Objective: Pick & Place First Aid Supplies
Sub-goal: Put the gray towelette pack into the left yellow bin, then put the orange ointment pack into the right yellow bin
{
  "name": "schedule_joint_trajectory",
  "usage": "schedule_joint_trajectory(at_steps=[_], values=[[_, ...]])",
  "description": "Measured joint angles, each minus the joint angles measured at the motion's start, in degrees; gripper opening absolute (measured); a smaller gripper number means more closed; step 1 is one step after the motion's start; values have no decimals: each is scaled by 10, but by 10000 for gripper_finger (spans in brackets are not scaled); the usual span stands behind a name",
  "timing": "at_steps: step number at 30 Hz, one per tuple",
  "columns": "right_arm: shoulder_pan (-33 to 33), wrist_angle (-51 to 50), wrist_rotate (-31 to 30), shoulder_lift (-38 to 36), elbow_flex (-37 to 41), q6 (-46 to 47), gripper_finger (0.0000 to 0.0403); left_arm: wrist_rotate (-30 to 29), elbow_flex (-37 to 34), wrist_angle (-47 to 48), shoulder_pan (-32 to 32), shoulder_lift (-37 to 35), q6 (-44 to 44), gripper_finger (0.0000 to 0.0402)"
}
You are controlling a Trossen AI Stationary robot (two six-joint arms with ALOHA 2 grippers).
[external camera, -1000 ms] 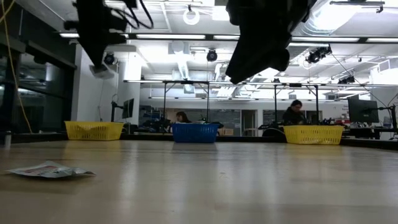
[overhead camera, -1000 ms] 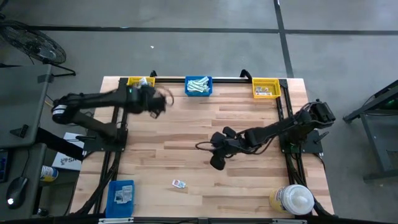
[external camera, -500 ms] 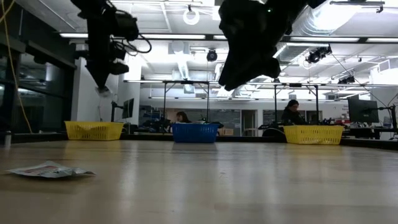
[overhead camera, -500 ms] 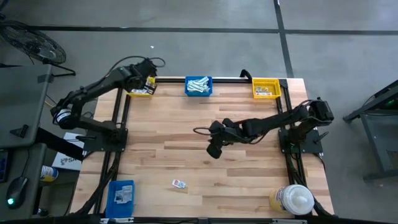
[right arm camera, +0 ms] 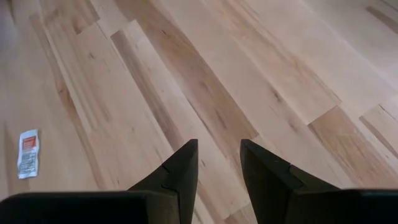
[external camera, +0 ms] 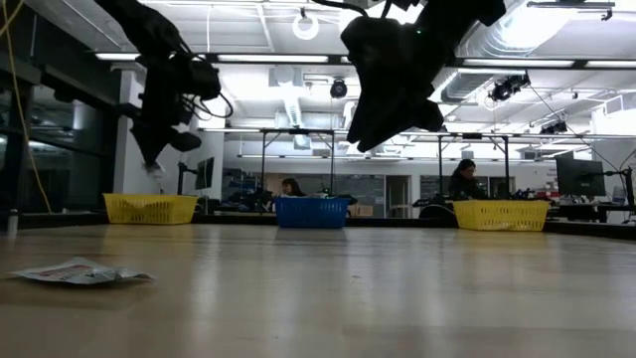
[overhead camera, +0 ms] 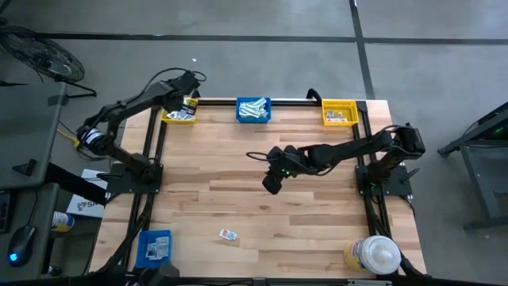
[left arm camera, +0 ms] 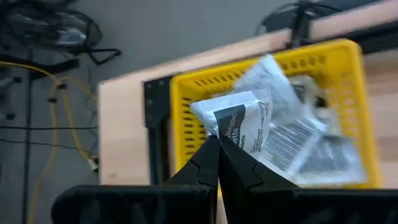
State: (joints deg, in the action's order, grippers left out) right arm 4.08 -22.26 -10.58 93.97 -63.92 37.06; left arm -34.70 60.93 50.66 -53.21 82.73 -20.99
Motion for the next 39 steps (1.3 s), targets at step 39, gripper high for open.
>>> schedule_joint_trajectory(at_steps=[39], values=[[1,-3,54,0,0,-24,114,207,1,90,141,-6,46,129]])
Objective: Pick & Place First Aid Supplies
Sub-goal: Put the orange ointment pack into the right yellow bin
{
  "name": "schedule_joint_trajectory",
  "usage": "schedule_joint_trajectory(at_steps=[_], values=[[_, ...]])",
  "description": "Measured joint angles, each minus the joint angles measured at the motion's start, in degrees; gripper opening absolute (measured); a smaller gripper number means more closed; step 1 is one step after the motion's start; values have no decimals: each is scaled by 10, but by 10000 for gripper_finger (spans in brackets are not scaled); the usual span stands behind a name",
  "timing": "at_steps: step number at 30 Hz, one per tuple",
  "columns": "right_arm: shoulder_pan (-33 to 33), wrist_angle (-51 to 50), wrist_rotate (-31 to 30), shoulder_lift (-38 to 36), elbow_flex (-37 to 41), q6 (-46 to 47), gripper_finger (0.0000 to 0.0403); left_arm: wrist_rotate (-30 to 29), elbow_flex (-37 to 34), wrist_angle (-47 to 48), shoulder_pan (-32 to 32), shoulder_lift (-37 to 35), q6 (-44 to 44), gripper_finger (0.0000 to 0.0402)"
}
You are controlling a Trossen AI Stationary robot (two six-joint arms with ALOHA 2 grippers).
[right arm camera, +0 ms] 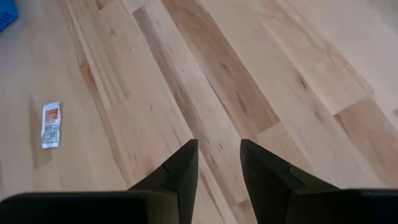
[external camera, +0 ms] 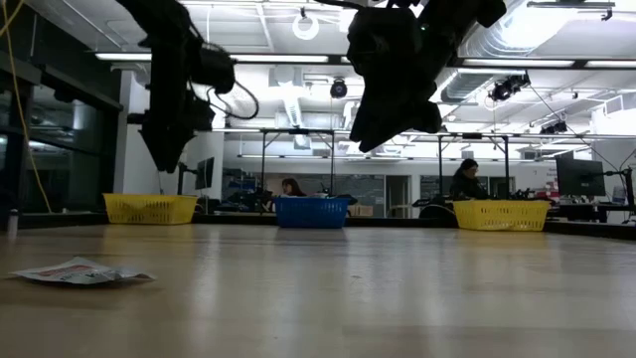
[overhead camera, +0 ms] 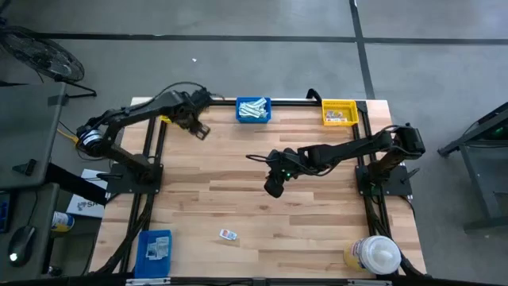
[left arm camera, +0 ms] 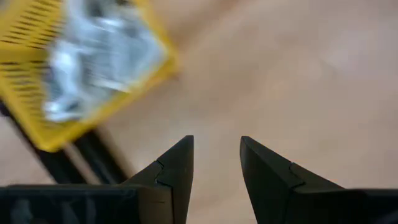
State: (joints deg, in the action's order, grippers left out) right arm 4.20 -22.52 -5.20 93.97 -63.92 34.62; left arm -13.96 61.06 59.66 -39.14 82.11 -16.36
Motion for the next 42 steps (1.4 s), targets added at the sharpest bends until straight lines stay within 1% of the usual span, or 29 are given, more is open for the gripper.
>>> schedule_joint_trajectory(at_steps=[2,5,8,13,16,18,22,24,27,31,36,42], values=[[3,-8,2,0,0,11,114,22,0,22,43,-10,-16,129],[11,-31,-3,0,0,29,114,47,0,40,115,-22,-68,129],[24,-62,-12,0,0,52,114,57,0,41,190,-30,-135,129],[57,-104,-37,0,0,64,114,57,0,39,305,-30,-238,129],[80,-138,-58,0,0,82,114,62,-16,6,369,-30,-294,129],[97,-159,-66,0,0,89,114,78,-31,-24,410,-30,-325,129],[133,-173,-69,0,0,89,114,112,-68,-114,495,-30,-361,129],[149,-176,-74,0,0,89,114,121,-86,-169,534,-30,-367,129],[169,-175,-97,0,0,97,114,118,-99,-230,587,-30,-362,129],[185,-176,-112,0,0,104,114,97,-101,-293,641,-15,-313,129],[194,-182,-119,0,0,104,114,97,-101,-348,682,29,-261,129],[203,-184,-123,0,0,116,114,105,-101,-391,709,96,-246,129]])
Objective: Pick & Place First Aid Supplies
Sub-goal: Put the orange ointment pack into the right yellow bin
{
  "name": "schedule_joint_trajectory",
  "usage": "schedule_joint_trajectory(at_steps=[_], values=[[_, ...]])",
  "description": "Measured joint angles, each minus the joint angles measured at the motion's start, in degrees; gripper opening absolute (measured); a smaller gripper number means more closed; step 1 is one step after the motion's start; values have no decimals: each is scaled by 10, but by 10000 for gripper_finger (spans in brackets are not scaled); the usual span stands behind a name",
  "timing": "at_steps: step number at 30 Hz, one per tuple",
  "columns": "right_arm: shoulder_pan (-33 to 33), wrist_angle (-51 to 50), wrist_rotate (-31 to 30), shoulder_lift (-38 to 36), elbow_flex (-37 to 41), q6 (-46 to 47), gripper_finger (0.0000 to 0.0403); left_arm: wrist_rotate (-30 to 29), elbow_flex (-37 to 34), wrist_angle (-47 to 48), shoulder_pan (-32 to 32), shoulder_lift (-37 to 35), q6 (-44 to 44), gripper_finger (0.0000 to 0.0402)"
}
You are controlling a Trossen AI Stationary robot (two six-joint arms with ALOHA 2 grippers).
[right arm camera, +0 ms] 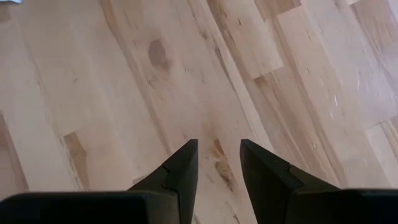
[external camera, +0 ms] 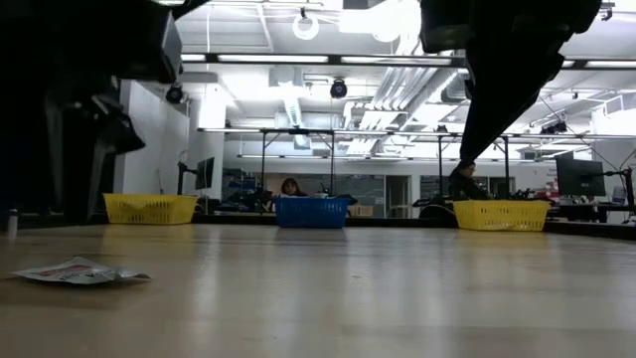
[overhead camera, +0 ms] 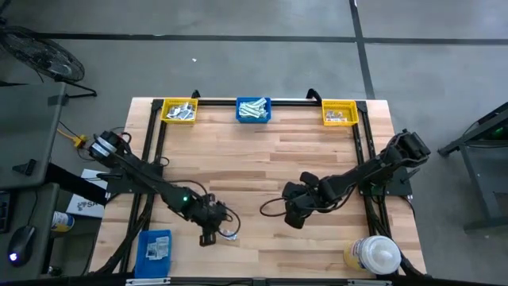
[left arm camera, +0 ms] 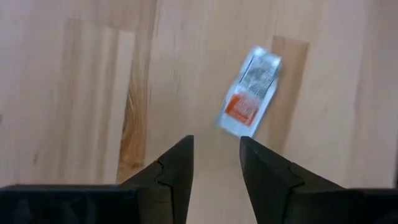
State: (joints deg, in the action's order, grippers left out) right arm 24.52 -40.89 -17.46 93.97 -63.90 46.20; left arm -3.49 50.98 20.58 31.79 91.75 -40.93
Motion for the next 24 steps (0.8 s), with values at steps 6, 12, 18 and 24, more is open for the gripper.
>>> schedule_joint_trajectory(at_steps=[6,12,18,24], values=[[7,-1,0,0,0,4,114,-5,0,-31,5,33,2,129],[17,-2,-5,0,0,18,114,-20,1,-50,5,48,12,129],[27,-2,-16,0,0,28,114,-19,0,-60,5,59,35,129],[29,-6,-17,0,0,31,114,-16,2,-89,5,80,49,129]])
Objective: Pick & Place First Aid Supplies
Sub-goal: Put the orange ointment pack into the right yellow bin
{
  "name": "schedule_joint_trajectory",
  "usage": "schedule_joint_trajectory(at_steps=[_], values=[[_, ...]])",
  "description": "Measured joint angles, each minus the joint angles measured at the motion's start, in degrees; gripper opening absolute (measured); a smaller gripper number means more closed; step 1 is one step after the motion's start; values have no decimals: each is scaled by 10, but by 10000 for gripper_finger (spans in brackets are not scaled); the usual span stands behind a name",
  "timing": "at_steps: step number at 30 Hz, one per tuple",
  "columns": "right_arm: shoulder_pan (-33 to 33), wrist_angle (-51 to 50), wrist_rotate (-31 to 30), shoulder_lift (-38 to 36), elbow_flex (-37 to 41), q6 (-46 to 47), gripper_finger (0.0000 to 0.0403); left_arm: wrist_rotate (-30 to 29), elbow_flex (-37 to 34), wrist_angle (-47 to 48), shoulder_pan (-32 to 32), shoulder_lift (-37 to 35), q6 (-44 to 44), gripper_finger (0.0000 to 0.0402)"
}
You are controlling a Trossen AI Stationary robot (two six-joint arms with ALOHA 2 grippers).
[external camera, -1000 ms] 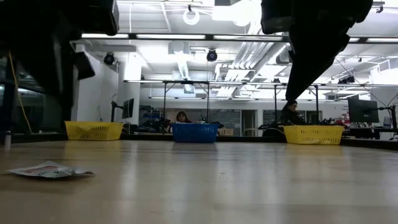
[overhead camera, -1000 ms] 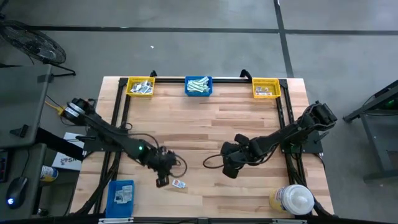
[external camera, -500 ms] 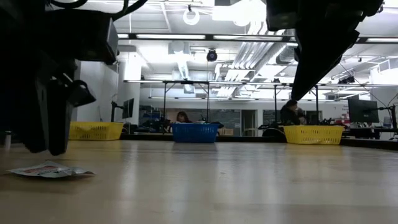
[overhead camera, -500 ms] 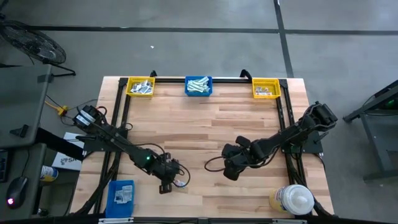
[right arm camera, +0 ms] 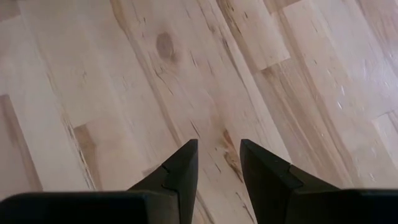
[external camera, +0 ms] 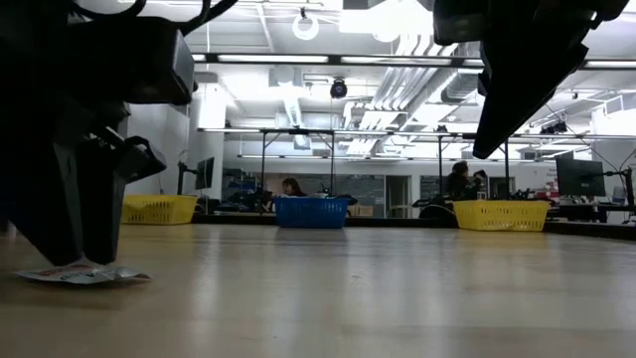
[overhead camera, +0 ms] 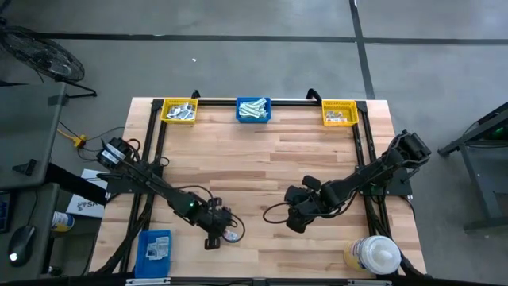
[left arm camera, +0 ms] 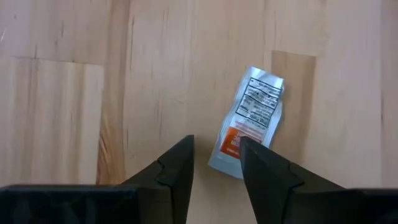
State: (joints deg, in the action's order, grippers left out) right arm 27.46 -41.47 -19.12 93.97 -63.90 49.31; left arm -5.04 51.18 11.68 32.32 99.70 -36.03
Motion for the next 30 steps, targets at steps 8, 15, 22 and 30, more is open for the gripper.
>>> schedule_joint_trajectory(at_steps=[8,15,22,30], values=[[1,-3,0,0,0,2,114,-45,2,22,20,36,5,129],[1,-3,-3,0,0,4,114,-114,3,30,57,61,13,129],[1,-3,-3,0,0,13,114,-101,3,30,67,62,29,91],[1,-2,-5,0,0,19,114,-89,3,24,66,68,-13,9]])
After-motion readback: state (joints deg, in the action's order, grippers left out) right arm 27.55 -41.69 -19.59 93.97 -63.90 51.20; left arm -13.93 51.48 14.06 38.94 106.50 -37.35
